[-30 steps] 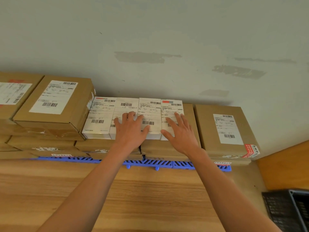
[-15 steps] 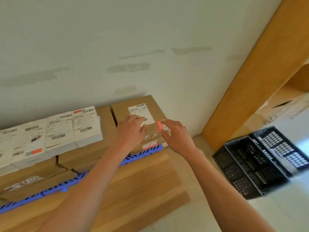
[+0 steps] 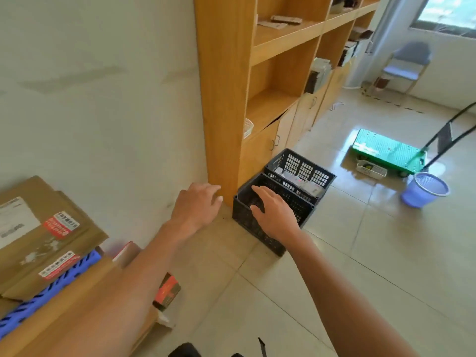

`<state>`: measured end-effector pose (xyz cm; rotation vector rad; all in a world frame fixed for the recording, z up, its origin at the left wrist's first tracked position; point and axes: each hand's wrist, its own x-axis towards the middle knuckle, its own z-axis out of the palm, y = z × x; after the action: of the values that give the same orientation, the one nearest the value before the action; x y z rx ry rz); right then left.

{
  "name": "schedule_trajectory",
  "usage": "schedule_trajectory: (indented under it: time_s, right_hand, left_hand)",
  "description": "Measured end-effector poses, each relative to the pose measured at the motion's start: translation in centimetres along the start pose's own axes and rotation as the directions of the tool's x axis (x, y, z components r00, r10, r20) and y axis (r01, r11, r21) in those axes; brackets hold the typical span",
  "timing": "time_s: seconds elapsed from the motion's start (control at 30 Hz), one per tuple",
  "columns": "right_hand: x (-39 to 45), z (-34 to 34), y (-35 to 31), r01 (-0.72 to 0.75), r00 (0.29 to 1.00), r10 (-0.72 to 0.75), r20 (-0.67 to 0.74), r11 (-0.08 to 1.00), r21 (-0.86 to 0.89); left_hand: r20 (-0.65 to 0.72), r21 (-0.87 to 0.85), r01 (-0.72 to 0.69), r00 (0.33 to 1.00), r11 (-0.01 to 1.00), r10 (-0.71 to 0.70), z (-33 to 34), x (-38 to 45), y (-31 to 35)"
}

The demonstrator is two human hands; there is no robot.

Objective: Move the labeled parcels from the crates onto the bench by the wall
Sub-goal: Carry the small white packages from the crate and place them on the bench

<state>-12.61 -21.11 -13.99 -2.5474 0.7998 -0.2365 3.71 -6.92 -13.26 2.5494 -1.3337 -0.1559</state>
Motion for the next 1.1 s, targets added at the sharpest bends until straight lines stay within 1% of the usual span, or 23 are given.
schedule_trajectory:
  time_s: [0.1, 0.27, 0.4, 0.5, 0.77, 0.87, 0.93, 1.1]
  right_hand:
    - [0.4, -1.8, 5.7, -0.100, 0.995, 0.100, -0.015, 0.995, 0.000]
    - [2.5, -3.4, 14.2, -0.236, 0.972, 0.235, 0.021, 0.972, -0.001]
    - [6.0, -5.1, 21.4, -0.304, 0.952, 0.305, 0.024, 0.952, -0.036]
    - [8.9, -6.8, 26.0, -0.361, 0.932, 0.362, 0.031, 0.932, -0.048]
    - [13.4, -12.0, 37.8, -0.460, 0.887, 0.462, 0.029, 0.886, -0.055]
    - [15.3, -13.5, 43.7, -0.466, 0.883, 0.468, 0.048, 0.884, -0.045]
    - [17.1, -14.7, 47.9, -0.451, 0.889, 0.454, 0.064, 0.891, -0.049]
    - [22.3, -18.2, 57.5, -0.375, 0.915, 0.378, 0.142, 0.926, -0.047]
  left_hand:
    - [0.058, -0.026, -0.075, 0.995, 0.997, 0.076, 2.6, 3.6, 4.6]
    - [0.164, -0.066, -0.127, 0.977, 0.990, 0.136, 7.9, 10.9, 10.1]
    - [0.201, -0.100, -0.173, 0.961, 0.980, 0.190, 12.5, 18.5, 14.3]
    - [0.258, -0.115, -0.198, 0.940, 0.973, 0.222, 15.0, 23.5, 17.7]
    - [0.336, -0.101, -0.312, 0.883, 0.945, 0.328, 18.7, 34.5, 28.3]
    - [0.362, -0.107, -0.305, 0.875, 0.946, 0.323, 20.9, 38.5, 32.3]
    - [0.372, -0.104, -0.277, 0.880, 0.955, 0.296, 22.4, 41.4, 35.1]
    - [0.387, -0.103, -0.142, 0.906, 0.985, 0.171, 25.3, 47.2, 42.1]
